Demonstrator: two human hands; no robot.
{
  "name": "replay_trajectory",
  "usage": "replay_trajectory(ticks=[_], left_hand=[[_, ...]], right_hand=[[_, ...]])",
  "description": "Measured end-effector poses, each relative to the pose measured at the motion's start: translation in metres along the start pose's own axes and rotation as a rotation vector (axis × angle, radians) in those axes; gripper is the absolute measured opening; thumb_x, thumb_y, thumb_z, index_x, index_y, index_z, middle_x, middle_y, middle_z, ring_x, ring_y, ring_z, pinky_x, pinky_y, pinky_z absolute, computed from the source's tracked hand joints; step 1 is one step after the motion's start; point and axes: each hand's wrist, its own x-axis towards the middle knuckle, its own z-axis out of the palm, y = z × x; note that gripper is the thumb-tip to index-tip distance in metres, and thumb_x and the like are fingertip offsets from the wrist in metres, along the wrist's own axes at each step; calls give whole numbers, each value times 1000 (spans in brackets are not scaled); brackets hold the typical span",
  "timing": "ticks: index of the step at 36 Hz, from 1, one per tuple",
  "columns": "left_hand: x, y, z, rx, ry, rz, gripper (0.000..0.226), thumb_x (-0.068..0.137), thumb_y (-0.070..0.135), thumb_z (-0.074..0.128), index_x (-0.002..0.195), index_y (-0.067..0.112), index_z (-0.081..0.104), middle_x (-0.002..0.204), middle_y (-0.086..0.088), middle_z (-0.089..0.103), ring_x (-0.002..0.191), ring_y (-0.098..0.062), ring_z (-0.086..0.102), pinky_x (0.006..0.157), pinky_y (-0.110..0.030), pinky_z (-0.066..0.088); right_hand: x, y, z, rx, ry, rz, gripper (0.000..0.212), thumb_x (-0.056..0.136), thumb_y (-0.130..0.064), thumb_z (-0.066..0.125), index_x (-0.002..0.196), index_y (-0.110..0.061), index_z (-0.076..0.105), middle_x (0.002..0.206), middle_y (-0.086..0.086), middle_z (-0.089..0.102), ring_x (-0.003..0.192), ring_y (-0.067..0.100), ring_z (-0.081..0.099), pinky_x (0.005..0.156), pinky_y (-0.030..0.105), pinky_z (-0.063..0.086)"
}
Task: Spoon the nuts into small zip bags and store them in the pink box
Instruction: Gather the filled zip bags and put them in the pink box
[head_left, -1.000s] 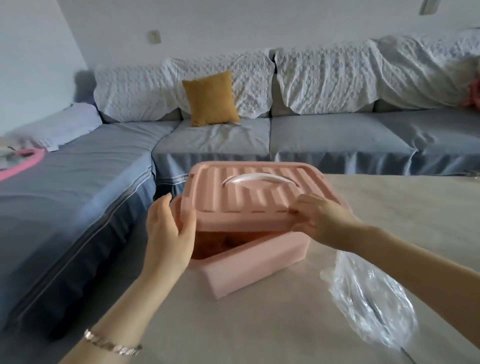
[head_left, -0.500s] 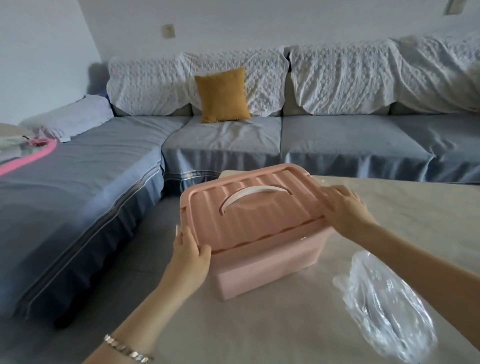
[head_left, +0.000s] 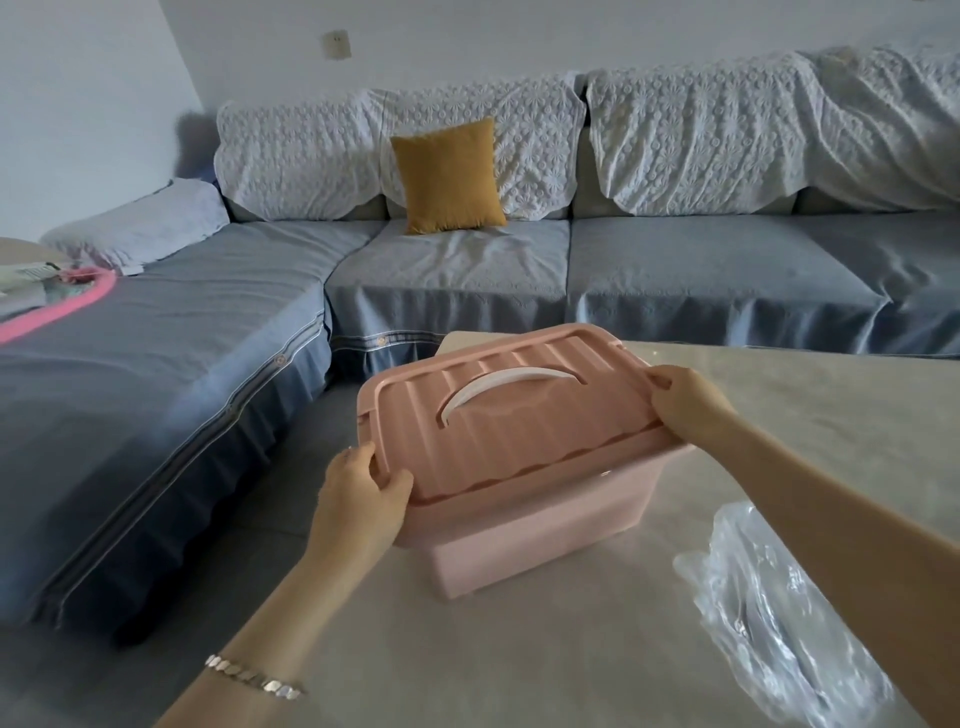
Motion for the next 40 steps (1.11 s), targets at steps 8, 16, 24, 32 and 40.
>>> replay_trajectory(ticks=[8,16,24,32,40], left_hand=[[-18,-1,10,-376,150,-35,44,85,9,54,125,25,46,106,8,53,91,-11,54,73,-24,37],[-21,1,8,-280,224,-85,71,85,18,59,146,13,23,144,-6,43,128,-22,45,101,-36,38],[-20,5,8,-57,261,5,59,86,8,53,140,0,31,132,-15,55,119,-32,52,91,-38,41],[-23,7,8,-107,270,-8,49,86,10,54,133,10,44,127,-7,59,114,-28,55,88,-34,41],[-15,-1,7,-206,117,-119,23,84,16,55,106,10,56,90,1,58,88,-24,55,67,-30,41]], right_hand=[[-9,7,8,358,64,276,62,91,-34,42,147,-18,20,143,18,36,128,37,37,103,41,33],[-16,6,10,364,243,148,44,89,-19,51,130,-2,48,111,11,58,107,30,52,92,33,38],[-11,9,9,166,294,2,10,81,-6,52,74,-5,60,89,17,63,78,30,49,67,28,33],[-36,-3,9,220,300,92,20,89,-10,42,97,1,57,111,26,57,95,38,49,78,37,38],[-93,-8,24,444,123,202,60,83,-20,63,131,3,35,131,19,38,97,26,47,84,29,37]])
